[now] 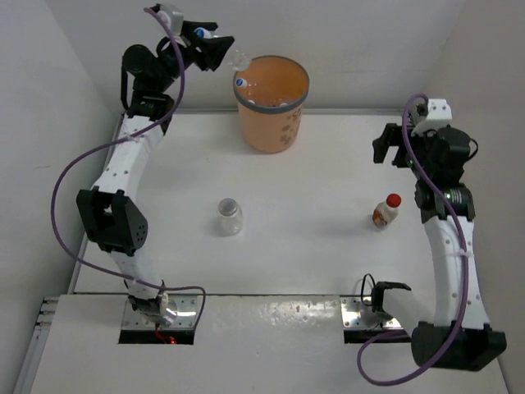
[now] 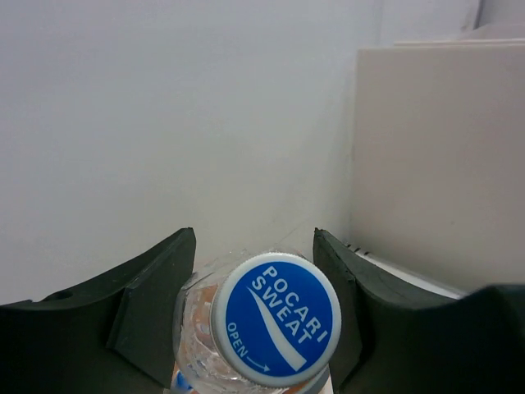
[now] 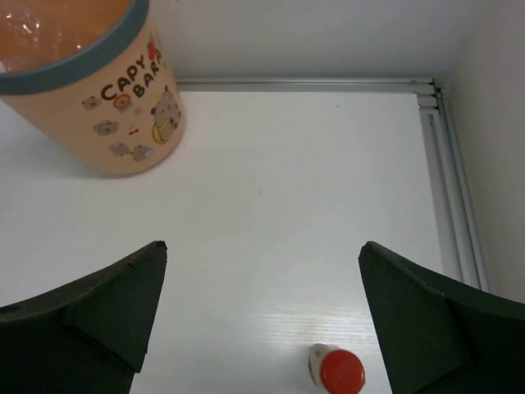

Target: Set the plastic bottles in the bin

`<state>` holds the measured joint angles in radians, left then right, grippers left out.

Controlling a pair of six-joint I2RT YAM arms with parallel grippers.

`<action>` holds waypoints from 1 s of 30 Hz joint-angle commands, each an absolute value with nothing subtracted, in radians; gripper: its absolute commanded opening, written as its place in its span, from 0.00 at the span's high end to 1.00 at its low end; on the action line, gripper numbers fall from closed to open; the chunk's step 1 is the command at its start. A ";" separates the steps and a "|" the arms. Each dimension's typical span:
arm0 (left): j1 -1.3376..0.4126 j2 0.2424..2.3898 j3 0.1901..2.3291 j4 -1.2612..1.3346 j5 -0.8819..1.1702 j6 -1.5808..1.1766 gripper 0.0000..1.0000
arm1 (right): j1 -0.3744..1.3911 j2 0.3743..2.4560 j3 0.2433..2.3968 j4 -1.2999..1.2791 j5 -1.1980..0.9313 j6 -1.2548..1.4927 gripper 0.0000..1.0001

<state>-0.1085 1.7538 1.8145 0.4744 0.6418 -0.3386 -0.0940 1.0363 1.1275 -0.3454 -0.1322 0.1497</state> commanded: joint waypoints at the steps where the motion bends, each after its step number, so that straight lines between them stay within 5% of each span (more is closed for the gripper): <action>1: -0.179 1.909 1.880 0.526 0.588 -0.388 0.92 | -0.130 0.947 1.034 -0.388 -0.126 0.130 0.02; 8: -0.276 2.097 2.016 0.535 0.526 -0.403 0.90 | -0.183 0.859 0.876 -0.426 -0.147 0.121 0.01; 11: -0.287 2.134 2.034 0.496 0.517 -0.393 0.08 | -0.195 0.854 0.793 -0.410 -0.166 0.088 0.01; 12: -0.287 2.134 2.034 0.483 0.517 -0.393 0.00 | -0.199 0.856 0.785 -0.407 -0.170 0.086 0.01; 27: -0.200 1.789 1.724 0.364 0.612 -0.356 0.00 | -0.215 0.922 0.539 -0.217 -0.035 0.040 0.01; 30: -0.160 1.717 1.631 0.327 0.649 -0.360 0.00 | -0.225 0.931 0.500 -0.155 -0.040 0.031 0.07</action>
<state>-0.1928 1.7889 1.6928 0.3595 0.6003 -0.3668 -0.2131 0.9249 0.5285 -0.2745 -0.0582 0.0544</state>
